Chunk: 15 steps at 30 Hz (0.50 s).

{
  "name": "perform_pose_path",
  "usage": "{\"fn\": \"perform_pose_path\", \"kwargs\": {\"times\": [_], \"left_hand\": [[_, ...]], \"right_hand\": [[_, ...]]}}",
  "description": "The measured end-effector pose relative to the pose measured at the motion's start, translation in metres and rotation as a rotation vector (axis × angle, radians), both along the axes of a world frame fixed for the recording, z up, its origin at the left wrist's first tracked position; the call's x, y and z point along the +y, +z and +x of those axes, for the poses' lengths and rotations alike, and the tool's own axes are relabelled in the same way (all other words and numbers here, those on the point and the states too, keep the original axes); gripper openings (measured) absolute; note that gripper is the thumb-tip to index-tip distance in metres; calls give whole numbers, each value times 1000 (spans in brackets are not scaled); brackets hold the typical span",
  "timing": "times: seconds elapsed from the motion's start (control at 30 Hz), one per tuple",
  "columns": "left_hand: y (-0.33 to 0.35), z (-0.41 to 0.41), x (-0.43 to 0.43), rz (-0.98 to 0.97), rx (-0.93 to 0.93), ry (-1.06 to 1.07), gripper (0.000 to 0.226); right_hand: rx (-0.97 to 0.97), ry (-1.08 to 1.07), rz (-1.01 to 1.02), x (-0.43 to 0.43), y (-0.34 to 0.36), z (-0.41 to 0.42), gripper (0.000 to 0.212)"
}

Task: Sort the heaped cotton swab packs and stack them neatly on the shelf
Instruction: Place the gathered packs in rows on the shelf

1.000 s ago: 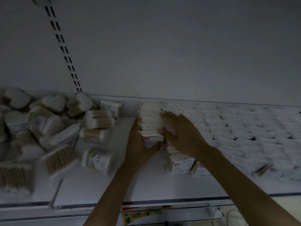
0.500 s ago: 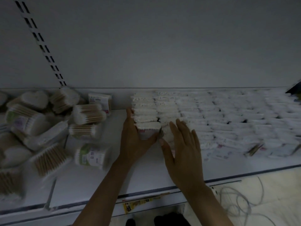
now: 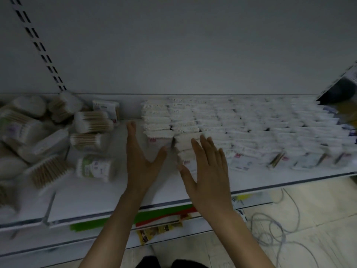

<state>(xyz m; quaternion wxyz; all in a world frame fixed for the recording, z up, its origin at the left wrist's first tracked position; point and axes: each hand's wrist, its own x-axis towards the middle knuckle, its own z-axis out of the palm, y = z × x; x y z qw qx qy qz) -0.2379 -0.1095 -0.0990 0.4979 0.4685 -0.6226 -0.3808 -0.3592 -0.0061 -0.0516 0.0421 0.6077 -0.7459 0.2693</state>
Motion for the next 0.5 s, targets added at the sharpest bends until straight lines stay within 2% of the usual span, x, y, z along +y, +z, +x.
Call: {"fn": "perform_pose_path", "kwargs": {"times": [0.1, 0.23, 0.33, 0.5], "left_hand": [[11, 2, 36, -78, -66, -30, 89], [18, 20, 71, -188, -325, -38, 86], [18, 44, 92, -195, -485, 50, 86], [21, 99, 133, -138, -616, 242, 85]], "right_hand": [[-24, 55, 10, 8, 5, -4, 62], [-93, 132, -35, 22, 8, 0, 58], [-132, 230, -59, 33, 2, 12, 52], [-194, 423, -11, 33, -14, 50, 46]]}}
